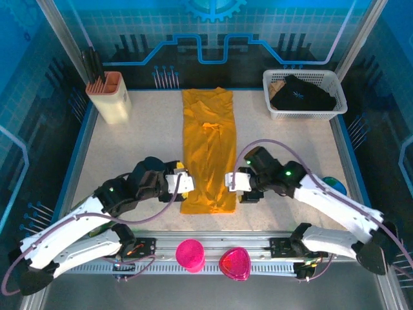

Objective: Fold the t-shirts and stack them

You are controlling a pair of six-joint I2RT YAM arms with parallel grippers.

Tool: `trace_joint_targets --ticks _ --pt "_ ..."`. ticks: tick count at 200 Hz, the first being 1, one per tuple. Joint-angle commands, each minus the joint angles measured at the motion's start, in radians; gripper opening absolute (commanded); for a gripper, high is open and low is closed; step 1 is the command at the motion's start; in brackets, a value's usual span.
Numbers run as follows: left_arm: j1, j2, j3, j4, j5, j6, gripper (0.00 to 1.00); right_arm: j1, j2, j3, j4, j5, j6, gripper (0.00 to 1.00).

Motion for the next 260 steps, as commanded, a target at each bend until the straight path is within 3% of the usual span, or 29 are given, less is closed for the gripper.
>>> trace_joint_targets --ticks 1,15,21,25,29,60,105,128,170,189,260 --pt "-0.007 0.033 -0.01 -0.096 0.034 0.057 0.76 0.04 0.085 -0.017 -0.038 -0.011 -0.02 0.69" --pt "-0.007 0.048 -0.035 -0.058 0.058 0.057 0.79 0.056 0.147 -0.022 -0.017 -0.015 -0.018 0.69" --pt "-0.007 0.051 -0.049 -0.038 0.075 0.058 0.86 0.06 0.169 -0.024 -0.007 -0.016 -0.018 0.68" --pt "-0.007 0.052 -0.06 -0.022 0.084 0.059 0.97 0.061 0.181 -0.026 -0.001 -0.018 -0.019 0.68" --pt "-0.007 0.054 -0.072 -0.001 0.09 0.059 0.99 0.061 0.195 -0.028 0.007 -0.023 -0.018 0.68" --pt "-0.008 0.056 -0.129 0.061 0.17 0.044 0.99 0.081 0.275 -0.034 0.052 -0.044 -0.003 0.67" --pt "-0.007 0.072 -0.106 0.016 0.186 -0.037 0.99 0.114 0.339 -0.069 0.1 -0.055 0.012 0.66" --pt "-0.017 0.087 -0.116 -0.01 0.216 -0.003 0.99 0.128 0.381 -0.065 0.111 -0.046 0.016 0.65" --pt "-0.058 0.081 -0.175 -0.006 0.172 0.153 0.99 0.133 0.431 -0.064 0.154 -0.03 0.031 0.64" --pt "-0.058 0.106 -0.175 0.001 0.161 0.175 0.99 0.133 0.441 -0.066 0.166 -0.027 0.031 0.64" --pt "-0.079 0.34 -0.112 0.011 0.118 0.174 0.74 0.124 0.5 -0.052 0.162 -0.005 0.035 0.57"
